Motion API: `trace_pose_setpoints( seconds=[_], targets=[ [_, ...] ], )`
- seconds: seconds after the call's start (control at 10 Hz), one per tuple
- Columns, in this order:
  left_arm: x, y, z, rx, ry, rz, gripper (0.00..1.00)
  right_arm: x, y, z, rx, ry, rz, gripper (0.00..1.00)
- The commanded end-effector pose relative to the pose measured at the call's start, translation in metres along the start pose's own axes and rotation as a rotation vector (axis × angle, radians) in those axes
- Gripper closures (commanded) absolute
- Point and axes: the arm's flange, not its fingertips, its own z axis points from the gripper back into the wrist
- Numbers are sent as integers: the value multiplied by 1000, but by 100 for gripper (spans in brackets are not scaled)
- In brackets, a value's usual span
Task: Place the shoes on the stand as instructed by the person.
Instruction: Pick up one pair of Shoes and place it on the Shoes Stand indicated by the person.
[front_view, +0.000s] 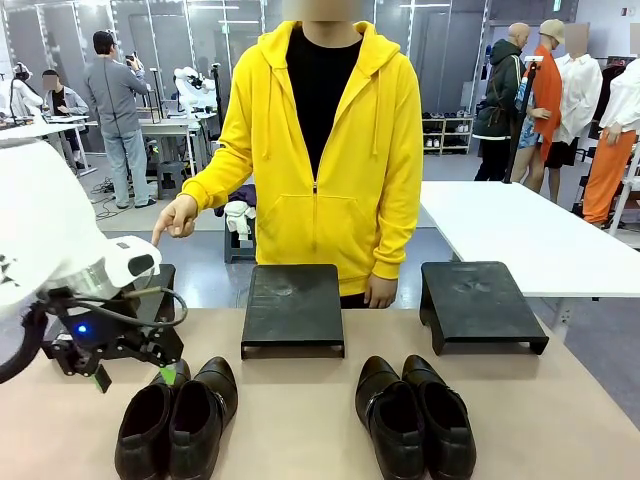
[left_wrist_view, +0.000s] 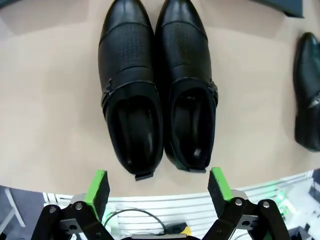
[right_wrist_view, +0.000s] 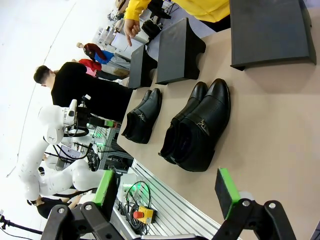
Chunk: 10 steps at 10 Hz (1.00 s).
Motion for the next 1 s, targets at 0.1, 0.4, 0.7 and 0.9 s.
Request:
trace_pose_setpoints(
  seconds=[0.1,0.4,0.7,0.9],
  targets=[
    [-2,-13,-36,45,-21,47,0,1,1,2,10,-3,10,0],
    [-1,-16,-59,64,21,21,0,1,1,2,10,-3,10,0],
    [-1,-16,-79,66,-12,-17,0,1,1,2,10,-3,10,0],
    [0,-14,-94,111,-1,-8,0,1,1,2,10,-3,10,0]
  ],
)
